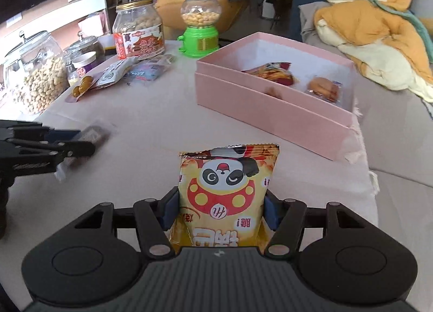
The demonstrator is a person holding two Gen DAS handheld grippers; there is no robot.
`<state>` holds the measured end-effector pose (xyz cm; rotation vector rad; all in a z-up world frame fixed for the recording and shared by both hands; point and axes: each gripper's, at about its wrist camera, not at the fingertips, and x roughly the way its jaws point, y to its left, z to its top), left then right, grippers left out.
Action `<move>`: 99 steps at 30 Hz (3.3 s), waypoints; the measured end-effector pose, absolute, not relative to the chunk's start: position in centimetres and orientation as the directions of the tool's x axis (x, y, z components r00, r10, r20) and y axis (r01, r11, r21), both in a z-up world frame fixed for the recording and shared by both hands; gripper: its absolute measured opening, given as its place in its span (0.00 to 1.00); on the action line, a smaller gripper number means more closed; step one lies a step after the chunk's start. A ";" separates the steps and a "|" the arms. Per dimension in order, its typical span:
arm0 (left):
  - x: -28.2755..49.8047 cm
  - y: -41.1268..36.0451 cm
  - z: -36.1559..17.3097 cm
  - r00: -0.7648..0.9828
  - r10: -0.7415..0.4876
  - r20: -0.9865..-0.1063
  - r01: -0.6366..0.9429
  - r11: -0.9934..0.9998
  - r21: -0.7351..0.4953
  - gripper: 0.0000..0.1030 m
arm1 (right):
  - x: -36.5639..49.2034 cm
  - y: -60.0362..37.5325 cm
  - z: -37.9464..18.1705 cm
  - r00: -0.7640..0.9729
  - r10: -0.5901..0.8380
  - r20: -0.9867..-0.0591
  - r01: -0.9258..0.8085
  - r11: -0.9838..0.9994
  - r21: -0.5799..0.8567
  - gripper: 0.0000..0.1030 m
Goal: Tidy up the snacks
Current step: 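Grasp the yellow panda bag with the right tool while the left moves to the brown cookie packet, then close the left tool on the brown cookie packet and lift it, then release the cookie packet into the pink box with the left tool while the right drops the panda bag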
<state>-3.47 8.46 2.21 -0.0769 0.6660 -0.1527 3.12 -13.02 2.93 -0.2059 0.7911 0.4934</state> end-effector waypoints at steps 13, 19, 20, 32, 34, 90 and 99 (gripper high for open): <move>-0.3 6.1 5.1 0.779 -0.192 -0.597 0.132 0.981 -0.144 0.16 | 1.1 -15.9 2.7 0.685 0.345 -0.642 -0.464 0.885 -0.020 0.60; -1.7 4.9 3.4 0.715 -0.114 -0.690 0.158 0.987 0.001 0.19 | 2.3 -16.5 0.4 0.669 0.326 -0.668 -0.410 0.911 0.035 0.72; -1.8 4.4 3.2 0.703 -0.103 -0.704 0.175 0.984 0.031 0.20 | 2.4 -16.5 0.2 0.670 0.328 -0.667 -0.408 0.912 0.038 0.73; -2.2 1.3 1.8 0.698 -0.133 -0.703 0.279 0.955 0.097 0.54 | 2.4 -16.3 -0.1 0.676 0.319 -0.664 -0.403 0.915 0.030 0.80; -2.2 1.7 2.1 0.702 -0.109 -0.703 0.253 0.962 0.103 0.52 | 2.4 -16.3 -0.1 0.675 0.323 -0.664 -0.404 0.914 0.034 0.81; 14.6 1.9 7.4 0.858 -0.368 -0.357 0.217 0.892 -0.397 0.40 | 3.5 -18.9 6.3 0.677 0.281 -0.680 -0.391 0.920 -0.009 0.58; 7.4 9.6 5.2 0.805 -0.311 -0.505 0.054 0.886 -0.460 0.39 | 14.5 -17.0 13.2 0.715 0.337 -0.613 -0.344 0.932 0.111 0.64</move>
